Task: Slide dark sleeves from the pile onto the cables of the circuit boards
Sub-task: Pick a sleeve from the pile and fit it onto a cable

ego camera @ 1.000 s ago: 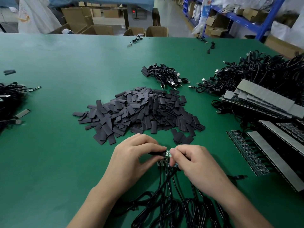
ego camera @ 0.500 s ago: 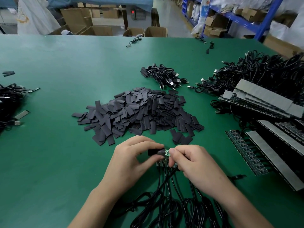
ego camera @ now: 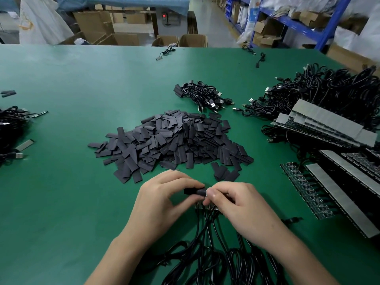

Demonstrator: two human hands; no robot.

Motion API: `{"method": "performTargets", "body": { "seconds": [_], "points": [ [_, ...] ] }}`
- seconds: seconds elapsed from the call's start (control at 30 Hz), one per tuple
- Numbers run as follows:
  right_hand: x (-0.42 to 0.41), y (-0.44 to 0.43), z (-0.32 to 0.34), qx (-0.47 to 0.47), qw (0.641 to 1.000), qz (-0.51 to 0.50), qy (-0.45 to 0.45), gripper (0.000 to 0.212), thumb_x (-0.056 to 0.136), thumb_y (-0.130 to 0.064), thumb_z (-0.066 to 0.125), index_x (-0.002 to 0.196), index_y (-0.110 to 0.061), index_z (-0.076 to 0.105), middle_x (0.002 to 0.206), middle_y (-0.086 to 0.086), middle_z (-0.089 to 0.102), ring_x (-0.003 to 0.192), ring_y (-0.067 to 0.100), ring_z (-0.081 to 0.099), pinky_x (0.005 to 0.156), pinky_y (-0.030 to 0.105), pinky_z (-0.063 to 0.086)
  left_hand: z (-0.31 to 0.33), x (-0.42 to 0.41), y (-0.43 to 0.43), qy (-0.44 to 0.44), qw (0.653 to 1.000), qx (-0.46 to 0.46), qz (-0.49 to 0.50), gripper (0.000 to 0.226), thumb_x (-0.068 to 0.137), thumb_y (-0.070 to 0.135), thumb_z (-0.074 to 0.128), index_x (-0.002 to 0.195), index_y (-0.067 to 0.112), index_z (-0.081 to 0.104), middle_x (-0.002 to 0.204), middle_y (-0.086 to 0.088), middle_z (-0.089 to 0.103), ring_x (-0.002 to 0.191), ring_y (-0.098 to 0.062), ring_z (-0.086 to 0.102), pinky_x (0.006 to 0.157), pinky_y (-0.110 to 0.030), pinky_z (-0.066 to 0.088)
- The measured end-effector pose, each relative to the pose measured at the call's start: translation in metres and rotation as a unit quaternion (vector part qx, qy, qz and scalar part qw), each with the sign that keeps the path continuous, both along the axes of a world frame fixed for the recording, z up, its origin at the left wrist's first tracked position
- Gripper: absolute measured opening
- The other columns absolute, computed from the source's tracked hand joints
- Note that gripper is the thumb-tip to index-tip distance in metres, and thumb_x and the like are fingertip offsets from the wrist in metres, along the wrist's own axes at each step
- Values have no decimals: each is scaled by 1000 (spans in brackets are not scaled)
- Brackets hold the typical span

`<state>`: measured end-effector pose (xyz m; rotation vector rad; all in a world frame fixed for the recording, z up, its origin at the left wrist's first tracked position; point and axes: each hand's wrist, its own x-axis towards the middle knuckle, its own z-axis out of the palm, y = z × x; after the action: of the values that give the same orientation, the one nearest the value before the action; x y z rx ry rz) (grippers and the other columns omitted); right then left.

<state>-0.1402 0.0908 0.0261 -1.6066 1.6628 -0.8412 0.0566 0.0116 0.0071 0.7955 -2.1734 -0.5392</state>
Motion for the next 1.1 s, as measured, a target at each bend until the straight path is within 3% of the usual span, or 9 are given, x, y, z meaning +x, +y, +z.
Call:
{"method": "performTargets", "body": {
  "seconds": [0.1, 0.23, 0.43, 0.7, 0.93, 1.1],
  "points": [
    [-8, 0, 6, -16, 1000, -2, -13, 14, 99, -45, 59, 91, -41, 70, 71, -11, 67, 60, 6, 59, 59, 26, 48, -1, 2, -1, 10, 1000, 19, 20, 18, 84, 34, 82, 100, 25, 81, 96, 17, 71, 91, -5, 68, 78, -29, 56],
    [-16, 0, 8, -10, 1000, -9, 3, 16, 96, -34, 68, 81, -30, 68, 65, -16, 63, 56, 0, 50, 56, 16, 41, 0, 3, -2, 17, 999, 26, 38, 18, 83, 35, 82, 99, 27, 81, 96, 18, 72, 91, -4, 69, 78, -27, 56],
    [-14, -1, 10, 1, 1000, 1, -4, 19, 96, -35, 66, 79, -28, 71, 61, -5, 56, 54, 2, 45, 57, 21, 38, 0, 3, -2, 4, 1000, 6, -3, 19, 85, 33, 81, 101, 23, 81, 97, 15, 71, 92, -3, 68, 80, -31, 58],
    [-12, -1, 4, 12, 1000, 17, -21, 20, 96, -33, 67, 77, -29, 70, 54, -11, 42, 51, 3, 35, 51, 20, 30, 0, 2, -1, -13, 999, -27, -31, 18, 88, 35, 78, 102, 23, 81, 97, 14, 71, 89, -3, 67, 78, -28, 57],
    [-11, -2, 1, 11, 1000, 14, -25, 18, 95, -38, 66, 79, -32, 72, 56, -5, 45, 53, 6, 38, 54, 23, 31, -1, 1, -2, -20, 998, -38, -34, 18, 88, 35, 79, 102, 23, 81, 96, 14, 71, 88, -4, 66, 77, -28, 56],
    [-7, -2, 1, 22, 999, 12, -34, 17, 95, -40, 64, 81, -34, 73, 70, 9, 63, 59, 15, 48, 61, 31, 38, -1, 2, -2, -29, 997, -63, -35, 16, 88, 32, 81, 101, 22, 81, 96, 12, 71, 87, -6, 66, 77, -27, 55]
  ]
}}
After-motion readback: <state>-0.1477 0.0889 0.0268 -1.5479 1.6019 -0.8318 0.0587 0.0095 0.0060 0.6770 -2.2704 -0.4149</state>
